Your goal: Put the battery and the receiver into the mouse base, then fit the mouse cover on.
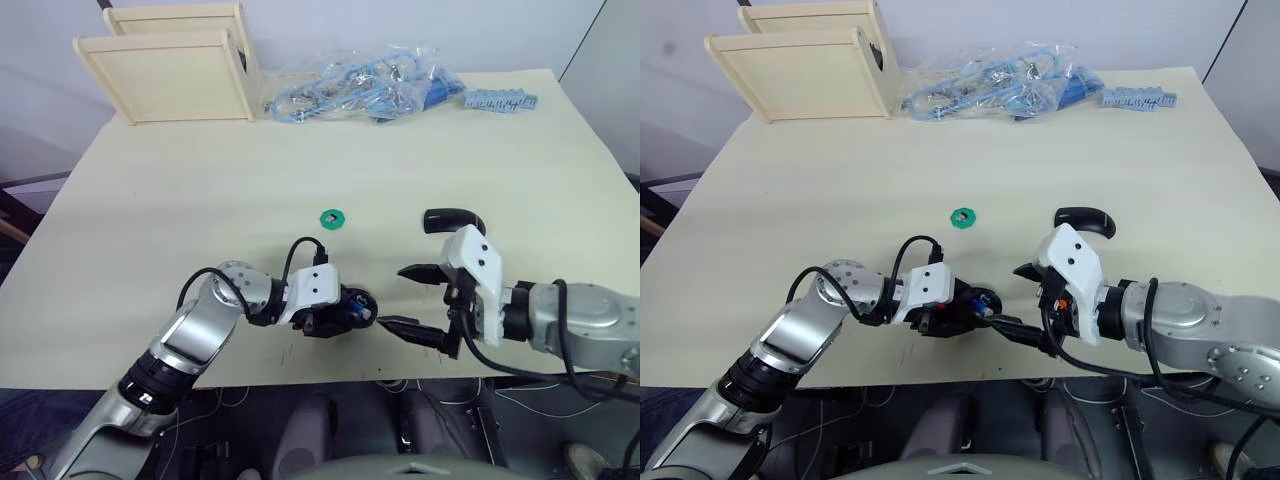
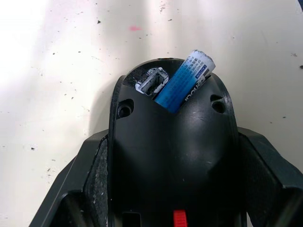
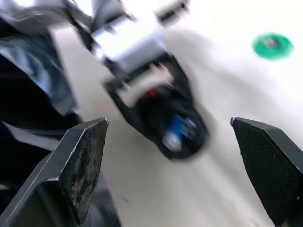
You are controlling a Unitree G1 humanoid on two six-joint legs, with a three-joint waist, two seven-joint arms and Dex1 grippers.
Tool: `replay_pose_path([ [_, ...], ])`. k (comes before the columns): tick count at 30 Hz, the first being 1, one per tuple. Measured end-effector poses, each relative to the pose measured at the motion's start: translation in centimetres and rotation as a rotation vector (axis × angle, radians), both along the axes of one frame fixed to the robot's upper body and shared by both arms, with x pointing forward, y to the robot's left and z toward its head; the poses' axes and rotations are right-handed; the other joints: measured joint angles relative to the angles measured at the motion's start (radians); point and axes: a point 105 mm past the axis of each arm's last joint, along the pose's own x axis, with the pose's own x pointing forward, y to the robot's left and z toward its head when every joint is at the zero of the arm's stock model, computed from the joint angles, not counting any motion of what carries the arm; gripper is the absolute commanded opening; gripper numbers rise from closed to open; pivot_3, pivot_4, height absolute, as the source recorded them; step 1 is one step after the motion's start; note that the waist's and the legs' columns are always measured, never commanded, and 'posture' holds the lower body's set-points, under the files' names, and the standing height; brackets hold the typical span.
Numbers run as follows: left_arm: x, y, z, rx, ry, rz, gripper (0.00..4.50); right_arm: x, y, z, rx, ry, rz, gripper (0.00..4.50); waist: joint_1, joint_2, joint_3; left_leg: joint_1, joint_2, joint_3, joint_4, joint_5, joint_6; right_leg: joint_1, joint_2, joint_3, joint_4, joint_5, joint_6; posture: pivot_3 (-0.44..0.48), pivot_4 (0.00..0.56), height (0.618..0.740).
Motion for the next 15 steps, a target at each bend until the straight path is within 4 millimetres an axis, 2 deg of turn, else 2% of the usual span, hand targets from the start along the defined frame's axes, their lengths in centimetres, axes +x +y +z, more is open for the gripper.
replay_pose_path([
  [3,0.0,0.0,0.0,0.000,0.001,-0.001,2.95,0.0,0.9,-0.6,0.037,-0.047,0.028,3.64,0.001,0.000,0.000,0.000,0.000,0.000,0.000,0.000,0.000,0.000,0.000,0.000,0.000,0.000,0.000,0.000,0.150,0.740],
  [4,0.0,0.0,0.0,0.000,0.001,-0.001,2.95,0.3,1.1,-0.9,0.059,-0.072,0.026,3.17,0.002,-0.001,0.000,0.000,0.000,0.000,0.000,0.000,0.000,0.000,0.000,0.000,0.000,0.000,0.000,0.000,0.150,0.740],
  [5,0.0,0.0,0.0,-0.001,0.000,-0.002,2.95,0.5,1.2,-1.4,0.069,-0.073,0.022,2.95,0.003,-0.001,0.000,0.000,0.000,0.001,0.000,0.000,0.000,0.000,0.000,0.000,0.000,0.000,0.000,0.000,0.150,0.740],
  [6,-0.1,0.0,0.0,-0.001,0.001,-0.005,2.95,0.7,1.1,-2.6,0.058,-0.069,0.015,2.36,0.003,-0.001,0.000,0.000,0.000,0.001,0.000,0.000,0.000,0.000,0.000,0.000,0.000,0.000,0.000,0.000,0.150,0.740],
  [7,0.0,0.0,0.0,-0.002,0.001,-0.005,2.95,0.7,1.0,-3.0,0.050,-0.064,0.013,2.16,0.004,-0.001,0.000,0.000,0.000,0.001,0.000,0.000,0.000,0.000,0.000,0.000,0.000,0.000,0.000,0.000,0.150,0.740],
  [8,0.0,0.0,-0.1,-0.004,0.005,-0.007,2.95,0.9,1.0,-4.0,0.036,-0.077,0.006,1.64,0.003,-0.002,0.000,0.000,0.000,0.001,0.000,0.000,0.000,0.000,0.000,0.000,0.000,0.000,0.000,0.000,0.150,0.740],
  [9,0.0,0.1,-0.1,-0.005,0.006,-0.007,2.95,1.0,1.0,-4.4,0.034,-0.077,0.005,1.51,0.003,-0.002,0.000,0.000,0.000,0.002,0.000,0.000,0.000,0.000,0.000,0.000,0.000,0.000,0.000,0.000,0.150,0.740],
  [10,0.1,0.1,-0.1,-0.005,0.005,-0.009,2.95,1.0,1.1,-4.7,0.034,-0.080,0.004,0.88,0.003,-0.002,0.000,0.001,0.000,0.002,0.000,0.000,0.000,0.000,0.000,0.000,0.000,0.000,0.000,0.000,0.150,0.740],
  [12,0.1,0.1,-0.1,-0.009,0.006,-0.014,2.95,1.0,1.3,-5.2,0.033,-0.088,0.014,0.23,0.003,-0.002,0.000,0.001,0.000,0.002,0.000,0.000,0.000,0.000,0.000,0.000,0.001,0.000,0.000,0.000,0.150,0.740],
  [15,0.2,0.2,-0.2,-0.014,-0.001,-0.022,2.95,1.1,1.5,-5.6,0.030,-0.107,0.020,0.11,0.003,-0.002,0.000,0.001,0.000,0.002,0.000,0.000,0.000,0.000,0.000,0.000,0.001,0.000,0.000,0.000,0.150,0.740],
])
